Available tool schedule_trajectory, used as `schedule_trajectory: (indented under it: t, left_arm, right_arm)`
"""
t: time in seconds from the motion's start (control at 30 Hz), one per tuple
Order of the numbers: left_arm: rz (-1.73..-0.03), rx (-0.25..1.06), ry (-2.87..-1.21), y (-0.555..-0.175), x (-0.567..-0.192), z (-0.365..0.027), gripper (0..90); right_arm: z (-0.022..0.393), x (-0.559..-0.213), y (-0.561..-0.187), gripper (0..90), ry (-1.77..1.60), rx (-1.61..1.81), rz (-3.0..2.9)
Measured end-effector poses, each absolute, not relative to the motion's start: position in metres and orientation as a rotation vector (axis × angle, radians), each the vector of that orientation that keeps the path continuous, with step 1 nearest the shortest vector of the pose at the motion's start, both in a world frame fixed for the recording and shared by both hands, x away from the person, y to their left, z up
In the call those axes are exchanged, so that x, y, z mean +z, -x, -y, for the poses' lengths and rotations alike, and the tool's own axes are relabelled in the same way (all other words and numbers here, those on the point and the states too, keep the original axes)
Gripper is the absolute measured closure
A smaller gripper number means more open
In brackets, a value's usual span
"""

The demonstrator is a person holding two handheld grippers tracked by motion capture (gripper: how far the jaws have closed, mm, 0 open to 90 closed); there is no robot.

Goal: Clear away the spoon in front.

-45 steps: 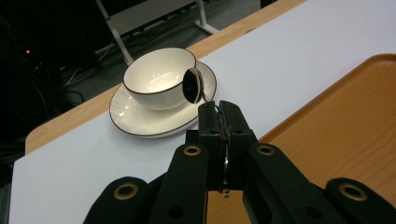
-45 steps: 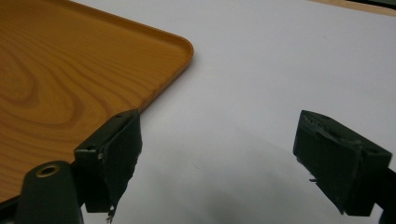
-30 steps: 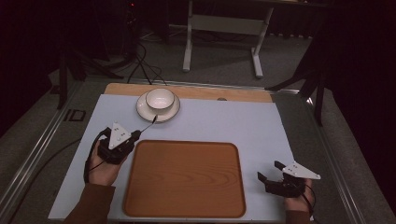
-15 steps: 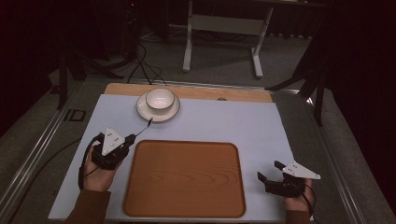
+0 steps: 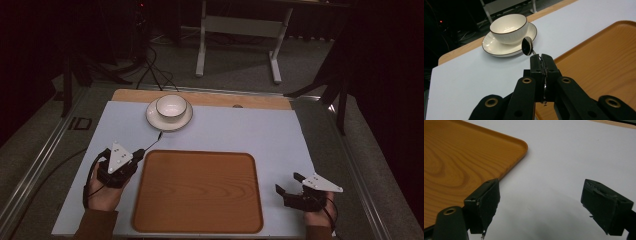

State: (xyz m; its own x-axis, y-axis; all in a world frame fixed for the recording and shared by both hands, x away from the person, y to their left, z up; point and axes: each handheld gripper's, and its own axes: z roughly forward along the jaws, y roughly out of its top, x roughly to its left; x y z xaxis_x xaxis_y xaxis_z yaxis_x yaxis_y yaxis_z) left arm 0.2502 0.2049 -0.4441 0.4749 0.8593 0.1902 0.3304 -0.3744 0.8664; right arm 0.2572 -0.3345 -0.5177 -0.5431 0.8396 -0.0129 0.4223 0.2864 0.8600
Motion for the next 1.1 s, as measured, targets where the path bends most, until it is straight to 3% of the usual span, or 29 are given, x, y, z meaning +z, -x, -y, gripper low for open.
schedule_trajectory:
  t: [1.1]
  left_arm:
    - [-1.045,0.789,-1.957,-0.223,-0.470,-0.211,88.7]
  right_arm:
    - [0.335,-0.518,-0.258,15.4,-1.131,1.181,-2.094]
